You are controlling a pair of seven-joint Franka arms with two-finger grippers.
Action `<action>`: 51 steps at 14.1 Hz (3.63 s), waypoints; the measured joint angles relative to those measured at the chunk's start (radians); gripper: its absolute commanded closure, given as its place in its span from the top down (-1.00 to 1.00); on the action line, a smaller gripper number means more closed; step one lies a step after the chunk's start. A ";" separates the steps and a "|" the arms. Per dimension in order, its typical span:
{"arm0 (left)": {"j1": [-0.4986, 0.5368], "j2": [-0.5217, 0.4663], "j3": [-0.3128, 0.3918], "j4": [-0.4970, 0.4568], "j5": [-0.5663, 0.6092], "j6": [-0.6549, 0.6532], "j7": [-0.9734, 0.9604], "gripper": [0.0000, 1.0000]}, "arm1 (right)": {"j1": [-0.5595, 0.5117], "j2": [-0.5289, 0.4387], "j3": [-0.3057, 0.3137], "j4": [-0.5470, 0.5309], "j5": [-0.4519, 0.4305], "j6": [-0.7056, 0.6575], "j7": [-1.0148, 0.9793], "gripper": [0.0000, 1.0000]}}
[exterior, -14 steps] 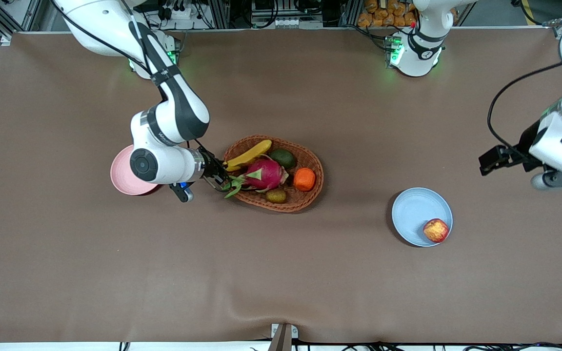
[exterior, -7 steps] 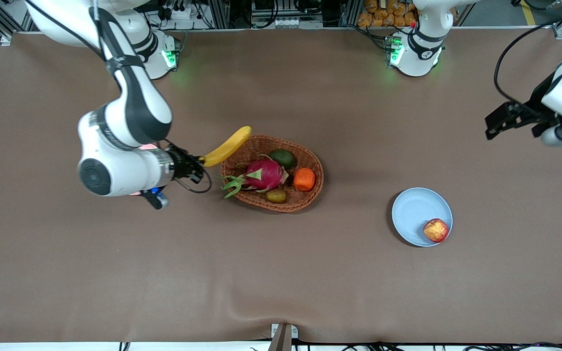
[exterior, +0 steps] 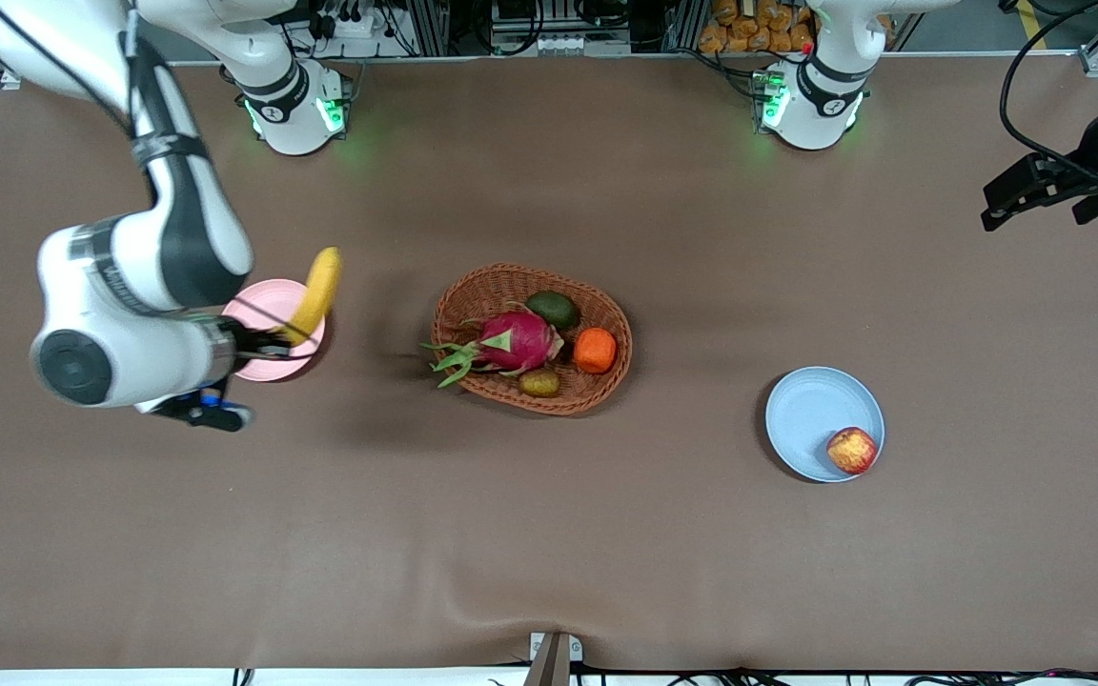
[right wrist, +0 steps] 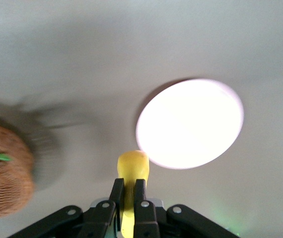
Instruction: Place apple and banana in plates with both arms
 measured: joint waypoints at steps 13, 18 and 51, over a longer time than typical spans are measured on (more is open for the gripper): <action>-0.009 -0.002 -0.009 -0.016 -0.008 0.000 -0.003 1.00 | -0.104 0.033 0.001 -0.215 -0.125 0.317 -0.202 -1.00; -0.008 -0.004 -0.001 -0.016 -0.022 -0.016 -0.020 1.00 | -0.105 0.050 0.010 -0.238 -0.124 0.322 -0.202 -1.00; -0.006 -0.004 0.004 -0.016 -0.022 -0.025 -0.020 1.00 | -0.089 -0.342 0.020 0.303 -0.040 -0.276 -0.243 1.00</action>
